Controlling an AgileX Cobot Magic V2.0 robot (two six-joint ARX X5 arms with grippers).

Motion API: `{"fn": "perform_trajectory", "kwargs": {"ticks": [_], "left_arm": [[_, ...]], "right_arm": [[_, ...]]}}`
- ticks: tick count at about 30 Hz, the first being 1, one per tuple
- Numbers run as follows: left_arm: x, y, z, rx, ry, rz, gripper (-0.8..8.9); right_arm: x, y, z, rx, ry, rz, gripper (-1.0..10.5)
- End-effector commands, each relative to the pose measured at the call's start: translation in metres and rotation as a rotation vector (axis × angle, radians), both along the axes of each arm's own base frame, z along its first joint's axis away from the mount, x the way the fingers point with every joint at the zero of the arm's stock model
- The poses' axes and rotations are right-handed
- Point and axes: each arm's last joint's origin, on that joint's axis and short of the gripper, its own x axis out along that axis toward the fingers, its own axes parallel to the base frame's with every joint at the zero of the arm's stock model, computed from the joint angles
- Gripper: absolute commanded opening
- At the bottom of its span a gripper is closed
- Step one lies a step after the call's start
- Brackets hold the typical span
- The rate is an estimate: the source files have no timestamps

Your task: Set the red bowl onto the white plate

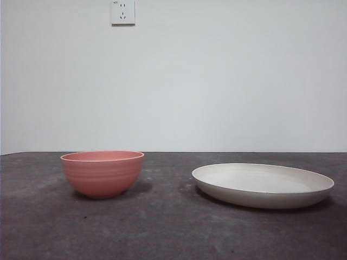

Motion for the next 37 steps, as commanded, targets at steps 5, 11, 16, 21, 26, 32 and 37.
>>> {"fn": "perform_trajectory", "kwargs": {"ticks": [5,11,16,21,26,32,37], "left_arm": [[-0.003,0.0,0.008,-0.124,0.009,0.019,0.09],[-0.011,0.0,0.043,-0.135,-0.079,0.014,0.09],[-0.018,-0.001,0.073,-0.124,-0.098,-0.001,0.09],[-0.021,-0.004,0.103,-0.065,-0.061,-0.097,0.09],[-0.018,-0.006,0.135,-0.006,0.019,-0.201,0.09],[-0.004,-0.01,0.164,0.038,0.162,-0.382,0.09],[0.009,-0.015,0.177,0.051,0.265,-0.549,0.08]], "right_arm": [[-0.001,0.001,0.009,0.082,-0.028,0.012,0.1],[-0.008,0.001,0.04,0.08,-0.118,0.014,0.1],[-0.016,0.001,0.072,0.07,-0.196,0.019,0.1],[-0.021,0.001,0.107,0.035,-0.209,0.022,0.1],[-0.019,0.002,0.141,-0.042,-0.127,0.065,0.1],[-0.007,0.006,0.17,-0.093,0.057,0.23,0.1],[0.005,0.01,0.185,-0.091,0.205,0.404,0.1]]}}
